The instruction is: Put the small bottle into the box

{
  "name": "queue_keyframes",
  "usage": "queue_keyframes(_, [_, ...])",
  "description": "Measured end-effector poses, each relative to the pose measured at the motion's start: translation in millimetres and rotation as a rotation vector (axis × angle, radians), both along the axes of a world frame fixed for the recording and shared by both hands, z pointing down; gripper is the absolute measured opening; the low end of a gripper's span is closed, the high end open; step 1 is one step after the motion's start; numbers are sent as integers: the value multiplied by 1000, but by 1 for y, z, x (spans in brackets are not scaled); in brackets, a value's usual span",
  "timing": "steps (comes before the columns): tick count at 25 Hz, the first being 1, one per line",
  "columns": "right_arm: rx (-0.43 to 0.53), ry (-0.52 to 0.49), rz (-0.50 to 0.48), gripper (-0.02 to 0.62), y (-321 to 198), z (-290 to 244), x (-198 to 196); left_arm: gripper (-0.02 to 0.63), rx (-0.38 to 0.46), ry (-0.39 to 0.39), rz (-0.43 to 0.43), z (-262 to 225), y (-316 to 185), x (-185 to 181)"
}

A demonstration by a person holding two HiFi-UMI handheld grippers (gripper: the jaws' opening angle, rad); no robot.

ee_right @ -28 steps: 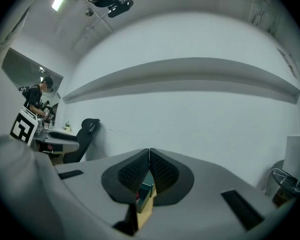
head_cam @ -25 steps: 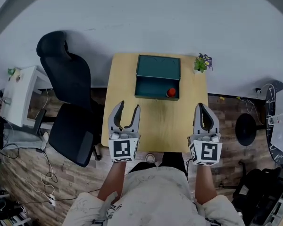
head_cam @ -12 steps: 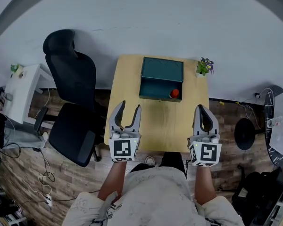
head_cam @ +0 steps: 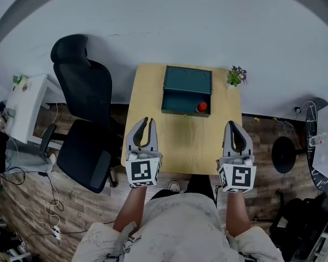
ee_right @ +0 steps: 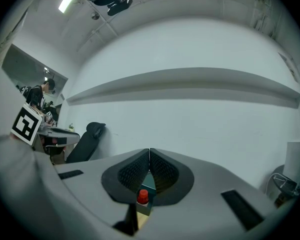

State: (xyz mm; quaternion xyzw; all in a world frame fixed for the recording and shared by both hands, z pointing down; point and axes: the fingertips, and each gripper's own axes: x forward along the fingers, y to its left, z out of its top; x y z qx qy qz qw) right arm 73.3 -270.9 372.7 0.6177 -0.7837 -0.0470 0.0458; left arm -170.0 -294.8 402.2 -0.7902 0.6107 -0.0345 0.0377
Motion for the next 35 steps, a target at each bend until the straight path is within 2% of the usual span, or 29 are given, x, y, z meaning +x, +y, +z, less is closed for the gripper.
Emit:
queue_keyframes(3, [4,2,-5,17,2,-1,-2,6,24,-5,2,-6,5,-3])
queue_keyframes(7, [11,11,-21,17,5,-4,-6,6,56,-36,1,-13,12,-4])
queue_keyframes(35, [5,-1,16,17,21,0,11,6,58,-67,67,-18,25,23])
